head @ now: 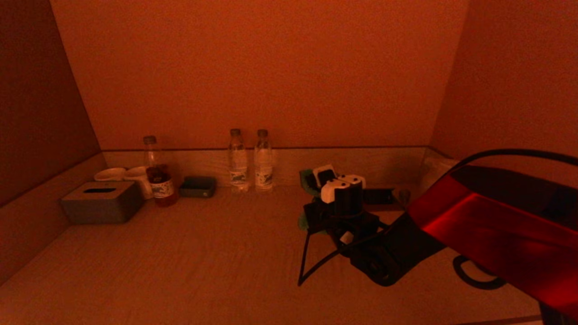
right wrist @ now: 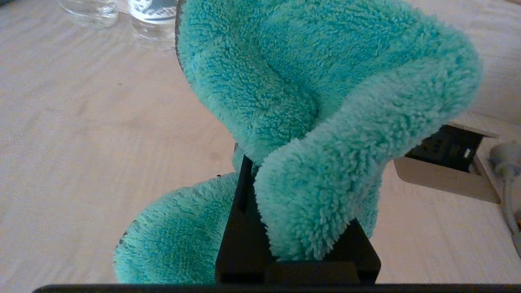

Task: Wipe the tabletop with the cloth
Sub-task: Sweep the stains on the table

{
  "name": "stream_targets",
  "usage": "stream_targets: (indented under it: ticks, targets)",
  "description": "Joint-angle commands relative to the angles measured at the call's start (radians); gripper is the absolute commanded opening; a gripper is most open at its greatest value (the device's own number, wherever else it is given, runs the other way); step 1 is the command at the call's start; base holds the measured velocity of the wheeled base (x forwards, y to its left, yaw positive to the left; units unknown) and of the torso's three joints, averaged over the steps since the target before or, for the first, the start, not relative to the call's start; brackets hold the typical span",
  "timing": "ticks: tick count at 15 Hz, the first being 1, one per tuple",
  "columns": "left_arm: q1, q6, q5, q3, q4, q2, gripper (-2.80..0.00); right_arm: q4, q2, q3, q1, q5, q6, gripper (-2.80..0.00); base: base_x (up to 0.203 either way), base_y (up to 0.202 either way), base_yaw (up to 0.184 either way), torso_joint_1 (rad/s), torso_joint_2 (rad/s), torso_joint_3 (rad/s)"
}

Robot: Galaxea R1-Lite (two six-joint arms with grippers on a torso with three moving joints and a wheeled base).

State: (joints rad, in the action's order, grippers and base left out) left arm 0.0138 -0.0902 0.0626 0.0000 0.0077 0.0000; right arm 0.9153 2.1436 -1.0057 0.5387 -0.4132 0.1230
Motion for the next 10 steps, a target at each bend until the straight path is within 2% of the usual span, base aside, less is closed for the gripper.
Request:
stream_targets:
  ticks: [1,4,7,10]
  targets:
    - [0.0,0.0,0.0,0.0,0.0,0.0,-2.8,0.005,0.002,0.001,0.0,-0.003,0.001,-2.8,0.0,0.0,0.0,0.0,0.0,0.0]
    - [0.0,0.0,0.0,0.0,0.0,0.0,-2.8,0.005,0.002,0.001,0.0,-0.003,0.001,-2.8,0.0,0.0,0.0,0.0,0.0,0.0]
    - [-0.002,0.0,0.0,0.0,0.0,0.0,-2.8,0.103,0.001,0.148,0.0,-0.011,-0.008,-2.8,0.0,0.0,0.0,0.0,0.0,0.0]
    - [0.0,0.0,0.0,0.0,0.0,0.0,-2.8,0.148,-0.001,0.19,-0.002,-0.018,-0.011,-2.8,0.0,0.0,0.0,0.0,0.0,0.0]
